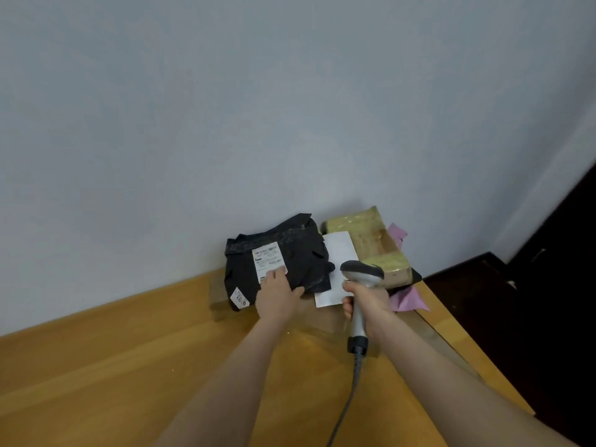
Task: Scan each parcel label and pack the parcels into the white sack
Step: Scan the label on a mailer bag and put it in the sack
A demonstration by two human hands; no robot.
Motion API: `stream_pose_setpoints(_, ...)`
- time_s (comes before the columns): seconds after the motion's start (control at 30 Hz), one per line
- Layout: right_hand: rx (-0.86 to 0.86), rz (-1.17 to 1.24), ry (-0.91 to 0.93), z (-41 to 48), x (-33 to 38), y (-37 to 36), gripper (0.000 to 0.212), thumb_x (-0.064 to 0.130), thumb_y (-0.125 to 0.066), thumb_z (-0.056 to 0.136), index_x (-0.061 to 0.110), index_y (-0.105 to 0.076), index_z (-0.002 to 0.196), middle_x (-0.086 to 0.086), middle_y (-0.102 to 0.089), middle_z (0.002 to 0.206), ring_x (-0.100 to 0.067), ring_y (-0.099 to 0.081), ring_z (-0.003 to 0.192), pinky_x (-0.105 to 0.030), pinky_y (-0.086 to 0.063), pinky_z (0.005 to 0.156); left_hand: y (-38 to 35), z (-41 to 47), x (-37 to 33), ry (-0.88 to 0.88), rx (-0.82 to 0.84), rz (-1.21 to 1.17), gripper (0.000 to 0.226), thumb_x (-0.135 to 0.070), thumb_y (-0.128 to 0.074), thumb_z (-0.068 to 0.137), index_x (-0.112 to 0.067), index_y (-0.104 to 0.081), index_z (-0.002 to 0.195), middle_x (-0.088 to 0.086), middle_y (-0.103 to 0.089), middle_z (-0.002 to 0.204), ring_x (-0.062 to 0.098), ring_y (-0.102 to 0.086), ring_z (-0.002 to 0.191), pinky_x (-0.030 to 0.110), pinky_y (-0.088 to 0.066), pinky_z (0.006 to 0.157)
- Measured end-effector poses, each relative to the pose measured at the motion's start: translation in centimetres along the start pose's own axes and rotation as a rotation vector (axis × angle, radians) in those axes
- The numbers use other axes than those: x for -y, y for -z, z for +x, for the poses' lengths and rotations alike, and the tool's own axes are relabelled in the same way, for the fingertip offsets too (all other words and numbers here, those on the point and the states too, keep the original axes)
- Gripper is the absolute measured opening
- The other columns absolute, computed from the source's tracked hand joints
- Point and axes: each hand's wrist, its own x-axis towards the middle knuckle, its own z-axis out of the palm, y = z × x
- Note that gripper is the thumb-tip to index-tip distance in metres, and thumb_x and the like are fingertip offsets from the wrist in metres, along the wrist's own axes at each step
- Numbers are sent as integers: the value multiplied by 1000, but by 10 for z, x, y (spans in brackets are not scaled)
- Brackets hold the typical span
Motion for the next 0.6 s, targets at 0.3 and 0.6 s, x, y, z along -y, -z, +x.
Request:
stream_pose_setpoints(0.3, 161, -5, -29, 42, 1, -43, 25, 13, -75, 82, 3, -62, 101, -17, -65, 95, -26, -61, 78, -34, -57, 61, -8, 65, 68, 737, -89, -768, 93, -37, -79, 75, 0, -26, 143, 21, -44, 140, 39, -44, 127, 50, -41, 103)
stream_pose_setpoints(0.6, 225, -47, -44, 50, -2, -51, 27, 14, -74, 84, 4, -60, 104, -11, -60, 84, -22, -57, 66, -28, -51, 51, -22, 85, 60, 770, -138, -1060, 46, -12, -75, 81, 2, -55, 121, 19, -60, 123, 39, -56, 111, 50, -49, 95)
